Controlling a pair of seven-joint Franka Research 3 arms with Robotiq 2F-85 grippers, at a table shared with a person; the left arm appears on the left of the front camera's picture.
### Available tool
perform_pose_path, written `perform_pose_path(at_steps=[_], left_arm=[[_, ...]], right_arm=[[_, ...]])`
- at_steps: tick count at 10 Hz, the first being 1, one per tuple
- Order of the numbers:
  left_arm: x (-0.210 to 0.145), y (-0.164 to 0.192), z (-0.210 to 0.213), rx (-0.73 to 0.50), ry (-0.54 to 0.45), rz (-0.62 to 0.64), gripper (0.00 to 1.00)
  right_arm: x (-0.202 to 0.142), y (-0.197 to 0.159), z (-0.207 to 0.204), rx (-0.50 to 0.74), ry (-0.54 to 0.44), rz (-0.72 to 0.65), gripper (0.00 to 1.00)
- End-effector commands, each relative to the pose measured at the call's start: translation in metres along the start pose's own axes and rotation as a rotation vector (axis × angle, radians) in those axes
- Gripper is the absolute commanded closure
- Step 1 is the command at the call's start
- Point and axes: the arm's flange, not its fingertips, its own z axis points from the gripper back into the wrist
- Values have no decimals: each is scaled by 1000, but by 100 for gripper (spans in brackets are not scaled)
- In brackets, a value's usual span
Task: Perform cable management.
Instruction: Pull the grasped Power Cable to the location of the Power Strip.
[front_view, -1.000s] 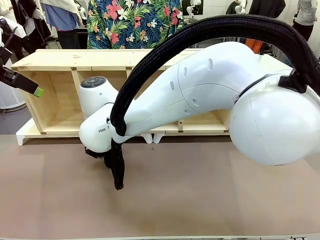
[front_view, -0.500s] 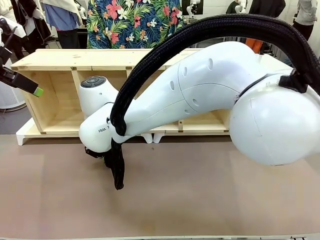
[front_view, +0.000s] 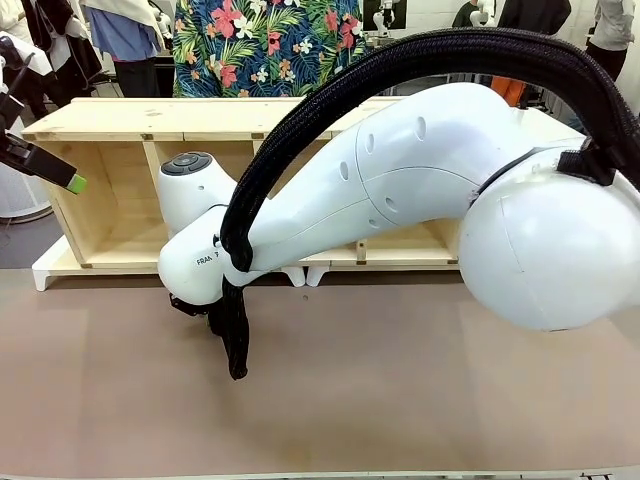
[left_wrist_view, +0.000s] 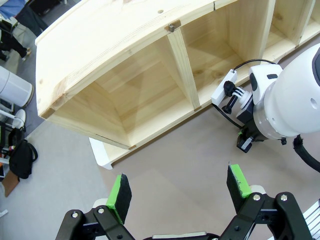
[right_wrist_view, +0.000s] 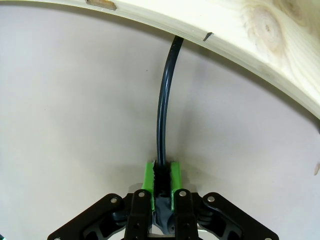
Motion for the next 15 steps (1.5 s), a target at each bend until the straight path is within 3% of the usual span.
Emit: perform_pose_path(at_steps=[1,6,7,10,15], left_arm=[[0,0,1,2,-6,2,0],[0,0,1,2,-6,2,0],[0,0,1,2,-6,2,0],[0,0,1,2,-6,2,0],[0,0,1,2,-6,2,0]], right_arm=[[0,0,0,0,0,-1,100],[0,0,0,0,0,-1,100],[0,0,0,0,0,0,85],[-7,9,29,-52,5,-43,85],[-58,1,67,-98,46,-83,85]])
